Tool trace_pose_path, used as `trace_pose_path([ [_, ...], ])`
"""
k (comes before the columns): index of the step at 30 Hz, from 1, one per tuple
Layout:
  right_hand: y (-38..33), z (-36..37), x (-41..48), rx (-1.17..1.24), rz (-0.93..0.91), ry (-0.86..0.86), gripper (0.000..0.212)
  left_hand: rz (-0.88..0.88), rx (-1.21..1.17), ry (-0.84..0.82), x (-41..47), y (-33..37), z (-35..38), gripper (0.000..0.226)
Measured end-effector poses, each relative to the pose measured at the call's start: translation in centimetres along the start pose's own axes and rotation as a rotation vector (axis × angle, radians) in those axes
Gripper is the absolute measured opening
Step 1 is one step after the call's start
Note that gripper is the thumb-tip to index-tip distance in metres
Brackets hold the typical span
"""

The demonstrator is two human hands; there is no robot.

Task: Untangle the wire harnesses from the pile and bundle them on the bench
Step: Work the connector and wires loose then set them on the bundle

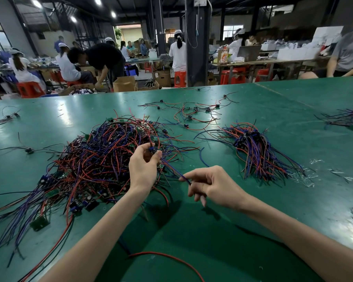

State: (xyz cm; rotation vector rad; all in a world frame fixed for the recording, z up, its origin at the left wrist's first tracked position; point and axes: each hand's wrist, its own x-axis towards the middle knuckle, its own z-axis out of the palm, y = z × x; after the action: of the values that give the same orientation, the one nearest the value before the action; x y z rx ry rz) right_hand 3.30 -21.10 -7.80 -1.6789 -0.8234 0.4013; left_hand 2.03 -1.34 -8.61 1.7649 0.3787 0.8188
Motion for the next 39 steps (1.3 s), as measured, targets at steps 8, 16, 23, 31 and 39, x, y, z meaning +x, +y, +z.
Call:
trace_pose_path([
  [8, -0.4, -1.0, 0.6, 0.277, 0.404, 0.002, 0.017, -0.043, -0.159, 0.011, 0.3, 0.7, 0.1, 0.030],
  [16, -0.6, -0.9, 0.1, 0.005, 0.286, -0.124, 0.017, -0.070, -0.172, 0.028, 0.2, 0.4, 0.2, 0.027],
  [23, -1.8, -3.0, 1.3, -0.068, 0.320, -0.299, 0.022, -0.099, -0.198, 0.048, 0.7, 0.3, 0.0, 0.029],
  [31, -4.1, -2.7, 5.6, 0.021, 0.234, 0.011, 0.027, -0.076, -0.225, -0.026, -0.6, 1.2, 0.7, 0.027],
  [39, -3.3, 0.3, 7.2, 0.020, 0.249, 0.074, 0.016, -0.143, -0.347, -0.095, -1.4, 2.0, 0.9, 0.028],
])
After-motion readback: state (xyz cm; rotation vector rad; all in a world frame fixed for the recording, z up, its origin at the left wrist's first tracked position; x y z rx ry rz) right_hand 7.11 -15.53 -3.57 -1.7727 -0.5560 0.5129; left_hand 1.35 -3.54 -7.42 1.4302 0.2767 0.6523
